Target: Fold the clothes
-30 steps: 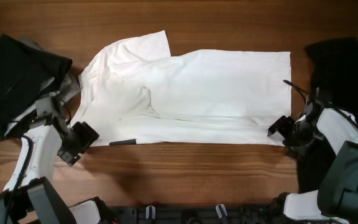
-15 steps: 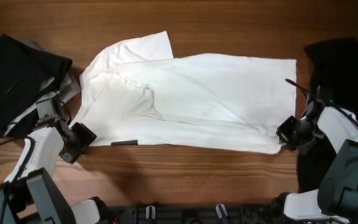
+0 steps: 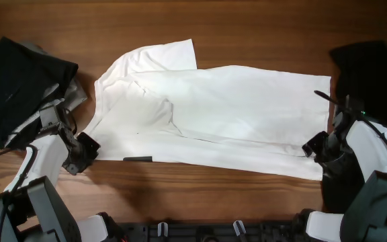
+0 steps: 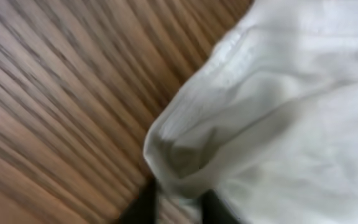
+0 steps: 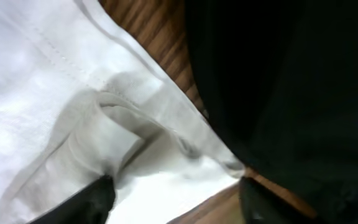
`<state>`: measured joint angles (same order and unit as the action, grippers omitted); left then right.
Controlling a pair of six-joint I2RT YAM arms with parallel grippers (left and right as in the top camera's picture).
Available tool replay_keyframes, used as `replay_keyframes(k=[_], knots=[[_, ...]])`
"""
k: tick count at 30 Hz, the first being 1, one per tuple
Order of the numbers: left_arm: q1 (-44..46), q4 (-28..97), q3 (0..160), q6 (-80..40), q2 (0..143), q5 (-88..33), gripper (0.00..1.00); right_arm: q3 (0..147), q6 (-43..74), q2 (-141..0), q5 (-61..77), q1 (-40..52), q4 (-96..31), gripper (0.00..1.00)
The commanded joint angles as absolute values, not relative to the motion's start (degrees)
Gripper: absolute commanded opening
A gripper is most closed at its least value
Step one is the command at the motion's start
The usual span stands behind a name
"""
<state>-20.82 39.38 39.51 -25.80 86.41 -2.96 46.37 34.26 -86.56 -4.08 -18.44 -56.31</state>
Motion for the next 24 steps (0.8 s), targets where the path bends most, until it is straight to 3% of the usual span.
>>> replay_keyframes(k=[1, 3, 8, 15, 16, 18, 21, 24], knots=[[-21.12, 41.15, 38.20, -25.76, 88.23, -5.26, 0.29, 48.82, 34.39, -84.27, -6.04, -18.68, -56.84, 0.73], [-21.12, 41.78, 38.20, -25.78, 88.23, -5.26, 0.04, 52.34, 32.40, -82.81, -4.29, -18.68, -58.04, 0.73], [-22.52, 43.81, 38.22, -26.46, 88.12, -5.28, 0.04, 57.76, 29.39, -80.90, 0.60, -18.68, -59.44, 0.73], [-31.44, 50.83, 41.23, -27.09, 87.20, -5.32, 0.04, 59.31, 27.88, -80.12, 4.75, -18.68, -58.41, 0.75], [-32.25, 51.68, 41.65, -26.15, 86.96, -5.52, 0.07, 59.31, 27.18, -80.12, 5.23, -18.68, -57.80, 0.75], [-33.12, 52.97, 42.17, -25.28, 86.37, -5.89, 0.58, 59.31, 25.96, -80.12, 6.76, -18.68, -55.96, 0.75], [-33.23, 54.74, 42.81, -23.33, 85.19, -6.72, 0.72, 59.31, 25.41, -80.12, 9.19, -18.68, -53.52, 0.77], [-33.23, 57.01, 44.73, -20.95, 83.40, -6.81, 0.74, 59.40, 21.76, -79.96, 15.27, -18.68, -50.68, 0.78]])
